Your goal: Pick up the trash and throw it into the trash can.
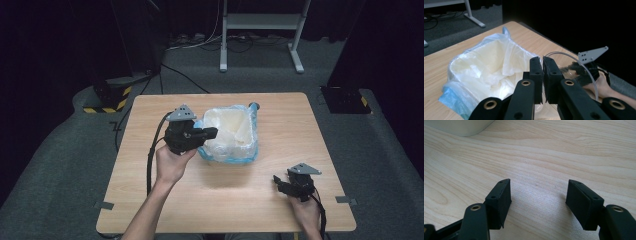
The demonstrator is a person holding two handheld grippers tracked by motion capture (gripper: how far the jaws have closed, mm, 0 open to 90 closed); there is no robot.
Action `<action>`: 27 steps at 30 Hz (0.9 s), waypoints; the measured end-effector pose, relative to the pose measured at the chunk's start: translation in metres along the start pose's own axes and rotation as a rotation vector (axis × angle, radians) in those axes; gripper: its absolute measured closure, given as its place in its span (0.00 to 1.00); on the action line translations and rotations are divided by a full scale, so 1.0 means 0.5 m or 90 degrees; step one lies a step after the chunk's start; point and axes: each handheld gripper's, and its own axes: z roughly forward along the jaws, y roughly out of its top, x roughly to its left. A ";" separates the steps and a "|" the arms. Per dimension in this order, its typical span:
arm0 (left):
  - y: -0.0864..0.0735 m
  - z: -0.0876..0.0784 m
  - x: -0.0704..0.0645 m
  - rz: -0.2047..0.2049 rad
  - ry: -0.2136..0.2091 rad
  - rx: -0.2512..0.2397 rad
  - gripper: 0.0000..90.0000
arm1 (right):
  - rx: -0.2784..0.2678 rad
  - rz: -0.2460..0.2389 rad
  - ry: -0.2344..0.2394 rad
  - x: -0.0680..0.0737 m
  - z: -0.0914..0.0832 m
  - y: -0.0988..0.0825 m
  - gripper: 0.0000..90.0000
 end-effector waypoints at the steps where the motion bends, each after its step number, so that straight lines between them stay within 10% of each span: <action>1: 0.005 0.002 0.004 -0.002 0.002 -0.001 0.96 | 0.000 0.000 0.000 0.000 0.000 0.000 0.40; 27: 0.055 0.035 0.040 -0.009 0.039 -0.002 0.96 | 0.000 0.000 0.000 0.000 0.000 0.000 0.40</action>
